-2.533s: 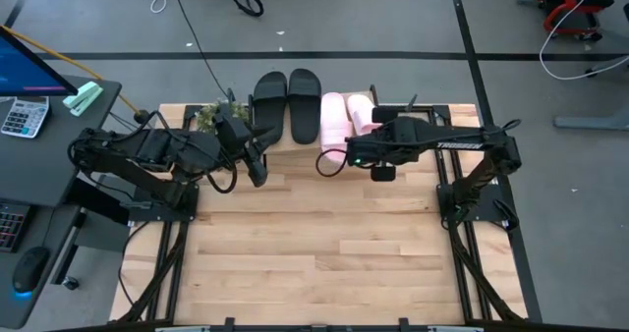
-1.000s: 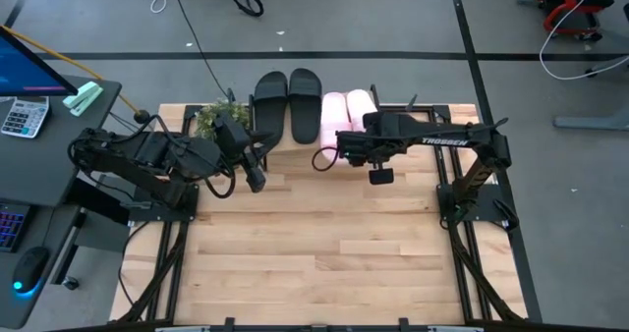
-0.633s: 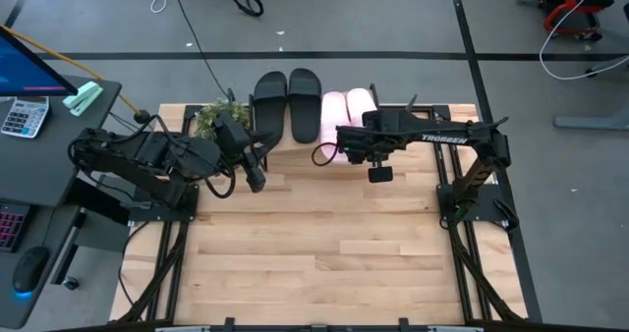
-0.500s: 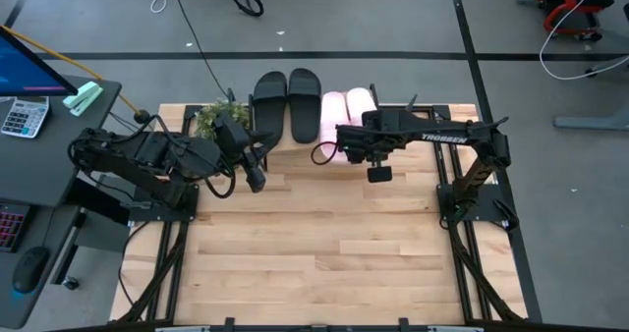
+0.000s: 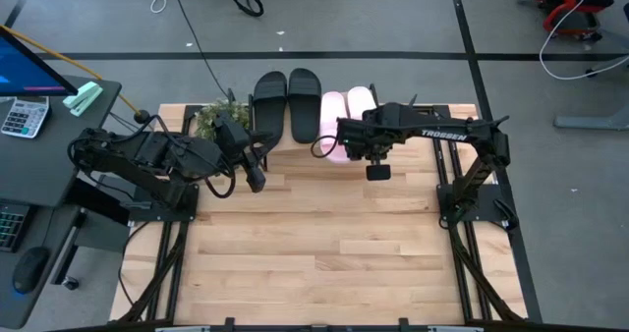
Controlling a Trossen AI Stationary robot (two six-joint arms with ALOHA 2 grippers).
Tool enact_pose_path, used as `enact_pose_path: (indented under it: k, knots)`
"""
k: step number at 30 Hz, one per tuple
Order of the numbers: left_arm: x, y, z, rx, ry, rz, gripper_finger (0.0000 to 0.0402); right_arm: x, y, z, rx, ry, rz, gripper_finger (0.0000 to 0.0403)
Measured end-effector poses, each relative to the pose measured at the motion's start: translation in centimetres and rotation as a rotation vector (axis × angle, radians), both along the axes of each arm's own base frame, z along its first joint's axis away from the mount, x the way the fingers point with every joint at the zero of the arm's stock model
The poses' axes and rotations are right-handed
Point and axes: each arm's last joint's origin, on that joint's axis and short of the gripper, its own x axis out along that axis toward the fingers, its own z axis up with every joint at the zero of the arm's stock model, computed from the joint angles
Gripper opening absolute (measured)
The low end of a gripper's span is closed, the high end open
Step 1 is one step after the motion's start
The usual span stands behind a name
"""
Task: Pick and place slides into the shelf
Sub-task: Put the pink slide on the shelf
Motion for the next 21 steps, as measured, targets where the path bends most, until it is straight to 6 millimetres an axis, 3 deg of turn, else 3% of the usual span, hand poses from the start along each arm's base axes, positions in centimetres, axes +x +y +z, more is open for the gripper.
enact_pose_path:
  k: [21]
  knots:
    - [0.00,0.00,0.00,-0.007,-0.004,0.002,0.0107,-0.08,-1.03,-0.02,0.080,-0.023,0.010,0.0045]
